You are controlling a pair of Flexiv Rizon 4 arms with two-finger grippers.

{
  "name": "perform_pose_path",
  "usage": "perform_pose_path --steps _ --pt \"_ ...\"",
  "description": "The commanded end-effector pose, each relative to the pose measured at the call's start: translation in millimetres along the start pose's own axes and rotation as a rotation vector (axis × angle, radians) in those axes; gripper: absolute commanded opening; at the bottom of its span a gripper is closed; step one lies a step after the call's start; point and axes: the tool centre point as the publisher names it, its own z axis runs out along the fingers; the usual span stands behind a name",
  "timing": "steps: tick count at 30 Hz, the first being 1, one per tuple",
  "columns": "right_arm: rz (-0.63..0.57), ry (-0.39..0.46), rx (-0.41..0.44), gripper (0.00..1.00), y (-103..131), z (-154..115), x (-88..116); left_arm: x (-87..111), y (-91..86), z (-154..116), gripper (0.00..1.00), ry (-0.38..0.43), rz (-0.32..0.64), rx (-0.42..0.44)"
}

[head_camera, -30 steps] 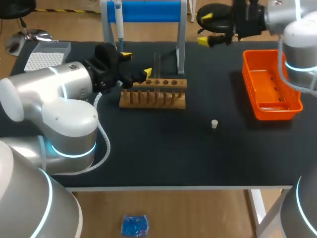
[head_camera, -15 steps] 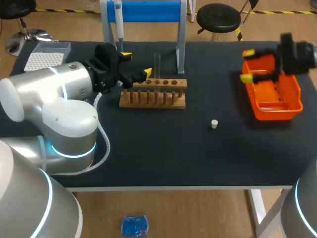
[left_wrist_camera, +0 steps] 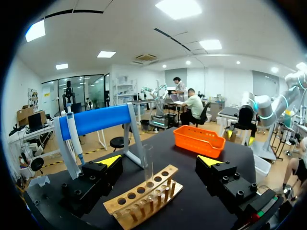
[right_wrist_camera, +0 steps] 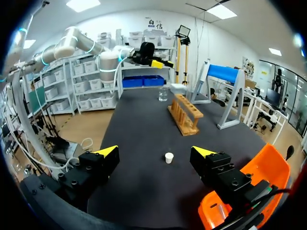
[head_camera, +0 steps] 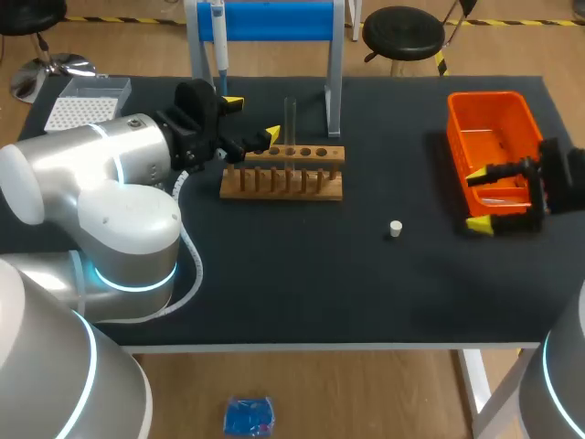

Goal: Invert the test tube, pick up the pipette, mount the tip to pipette, aspirate from beaker and dispense into the tube, eject the tip, return the pipette, and cap with the stopper.

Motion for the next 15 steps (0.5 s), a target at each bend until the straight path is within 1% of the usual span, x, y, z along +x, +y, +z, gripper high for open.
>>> perform_pose_path --steps 1,3,5,6,10,11,15 --pt "0.003 -0.05 0.009 1.0 -7 26 6 -1.1 0.5 0 1.0 0.005 -0.001 0.001" --pt "0.001 -0.077 0.022 1.0 -11 33 5 -1.1 0.5 0 1.0 0.005 -0.001 0.001" --pt "0.02 -0.085 0.01 1.0 -14 39 3 -1.1 0.5 0 1.0 0.005 -0.001 0.001" --pt "0.013 -0.105 0.017 1.0 -15 41 2 -1.1 0.5 0 1.0 0.005 -0.001 0.001" --pt "0.012 -0.129 0.012 1.0 -18 52 0 -1.1 0.5 0 1.0 0.005 -0.001 0.001" --pt "0.03 -0.126 0.006 1.0 -20 54 0 -1.1 0.5 0 1.0 0.005 -0.001 0.001" --pt "0.035 -0.159 0.018 1.0 -27 67 -2 -1.1 0.5 0 1.0 0.005 -0.001 0.001"
